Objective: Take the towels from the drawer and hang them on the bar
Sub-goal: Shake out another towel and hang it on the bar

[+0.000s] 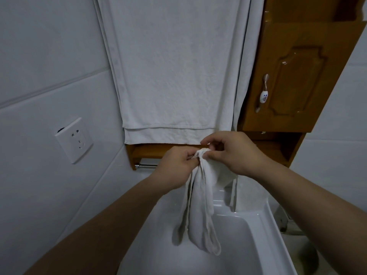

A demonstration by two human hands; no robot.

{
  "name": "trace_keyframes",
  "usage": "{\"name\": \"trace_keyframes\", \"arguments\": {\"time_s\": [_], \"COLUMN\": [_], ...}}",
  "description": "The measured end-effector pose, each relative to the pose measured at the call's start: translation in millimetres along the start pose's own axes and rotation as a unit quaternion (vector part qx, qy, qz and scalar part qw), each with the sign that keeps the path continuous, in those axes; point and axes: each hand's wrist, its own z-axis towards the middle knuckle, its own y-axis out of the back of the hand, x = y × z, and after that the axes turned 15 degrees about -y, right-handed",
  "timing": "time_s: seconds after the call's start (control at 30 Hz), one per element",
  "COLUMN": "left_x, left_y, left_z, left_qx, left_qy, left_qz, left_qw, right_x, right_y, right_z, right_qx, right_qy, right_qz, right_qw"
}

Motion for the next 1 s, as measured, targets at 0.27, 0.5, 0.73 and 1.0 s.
{"name": "trace_keyframes", "arguments": {"time_s": [0.27,0.5,0.73,1.0], "left_x": [3,1,-7,-12], "left_y": [8,14,16,17], "left_z": [-4,-8,-5,0], "left_qx": [0.019,0.048,0.121,0.032], "left_qy": [0.043,0.025,0.022,0.000], "left_qz": [-0.128,-0.107,-0.096,0.004], "left_qw": [0.991,0.993,0.988,0.999], "right_x": [-9,-7,1,0], "right_y": [-15,-16,-13,-8], "right_z": [0,-7,-7,-7], "right_qx": [0.018,-0.015,-0.029,0.078], "right_qy": [0.049,0.034,0.012,-0.070], "right_qz": [-0.015,-0.002,-0.004,0.291], "right_qw": [0.999,0.999,0.999,0.951]}}
